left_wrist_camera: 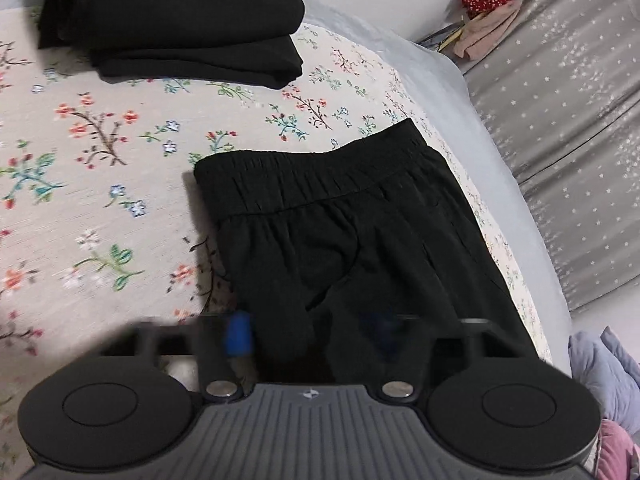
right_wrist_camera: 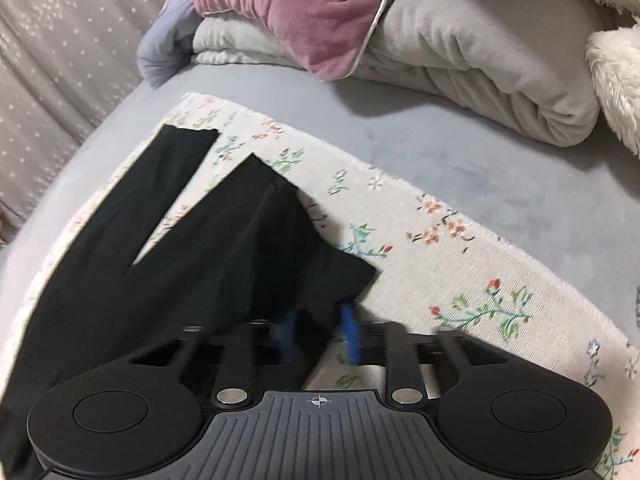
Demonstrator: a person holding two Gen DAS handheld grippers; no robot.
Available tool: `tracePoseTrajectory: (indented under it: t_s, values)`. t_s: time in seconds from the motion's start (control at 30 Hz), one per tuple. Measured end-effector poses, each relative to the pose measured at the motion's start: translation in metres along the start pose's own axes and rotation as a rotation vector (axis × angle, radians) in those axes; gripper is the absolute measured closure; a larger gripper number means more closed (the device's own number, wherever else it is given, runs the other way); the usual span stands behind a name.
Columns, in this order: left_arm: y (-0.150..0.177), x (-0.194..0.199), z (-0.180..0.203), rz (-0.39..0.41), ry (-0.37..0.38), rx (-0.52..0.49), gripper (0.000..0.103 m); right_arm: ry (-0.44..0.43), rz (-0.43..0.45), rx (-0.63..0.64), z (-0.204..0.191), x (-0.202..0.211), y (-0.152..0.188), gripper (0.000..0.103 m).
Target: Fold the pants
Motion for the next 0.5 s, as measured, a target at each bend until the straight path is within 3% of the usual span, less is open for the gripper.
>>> tracePoseTrajectory:
  t_s: [0.03,0.13,0.3,0.5]
  values:
    - [0.000,-0.001,-0.002,-0.011,0.003,0.011,0.099,-0.012,0.003,0.004,-0.001,0.000,-0.001,0.103]
    - [-0.004,0.012,-0.007,0.006,0.045,0.051,0.099,-0.081,0.056,-0.027,-0.002,0.016,-0.011,0.103]
    - [-0.018,0.051,0.011,0.066,0.108,-0.009,0.099,-0.133,0.166,-0.042,0.006,0.053,-0.022,0.103]
    - [-0.019,0.098,0.004,0.083,0.018,-0.129,0.099,-0.137,0.229,-0.026,0.024,0.097,-0.011,0.103]
Point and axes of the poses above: each gripper's, at about its wrist camera, not at the fingertips, and x roughly against the way its jaws point, z to its right, y to its underside, the point moved 10 cm from there along -x, roughly the way its jaws point, and after that the axes turned 13 degrees about y, right-handed, at the moved point
